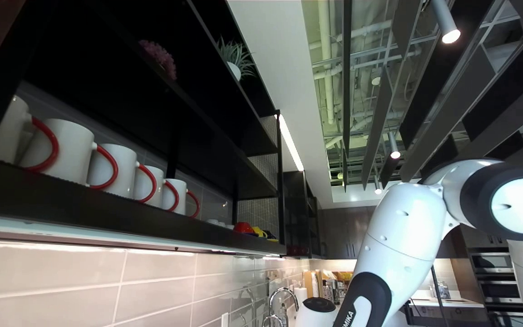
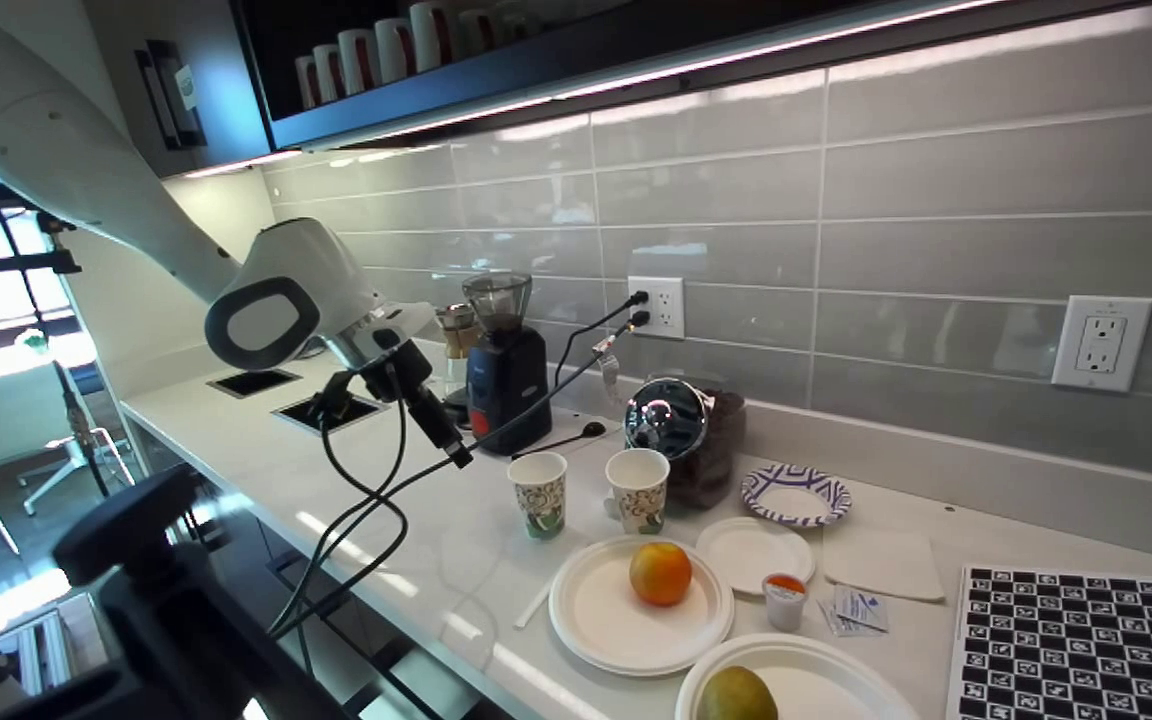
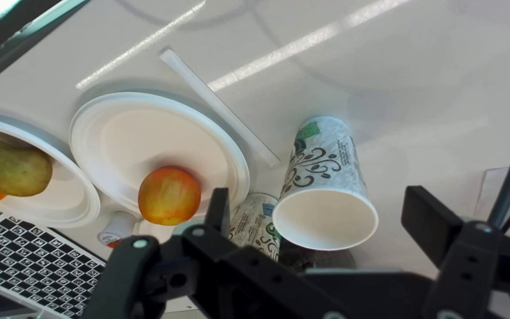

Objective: Put the cup on top of the counter

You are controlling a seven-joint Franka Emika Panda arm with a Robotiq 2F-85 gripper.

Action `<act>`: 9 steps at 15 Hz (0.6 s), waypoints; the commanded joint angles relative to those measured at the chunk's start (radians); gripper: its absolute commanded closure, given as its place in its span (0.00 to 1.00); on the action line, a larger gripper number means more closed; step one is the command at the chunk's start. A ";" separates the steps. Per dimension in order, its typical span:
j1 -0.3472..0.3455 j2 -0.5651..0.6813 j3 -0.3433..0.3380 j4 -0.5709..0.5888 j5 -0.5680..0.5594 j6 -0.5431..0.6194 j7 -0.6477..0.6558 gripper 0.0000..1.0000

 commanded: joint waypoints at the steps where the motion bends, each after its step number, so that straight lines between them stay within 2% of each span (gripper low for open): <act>1: 0.145 0.015 -0.139 -0.023 -0.006 -0.045 -0.016 0.00; 6: 0.300 0.026 -0.290 -0.055 0.009 -0.063 -0.029 0.00; 7: 0.247 0.013 -0.239 -0.036 0.001 -0.049 -0.010 0.00; 9: 0.280 0.015 -0.270 -0.045 0.001 -0.050 -0.011 0.00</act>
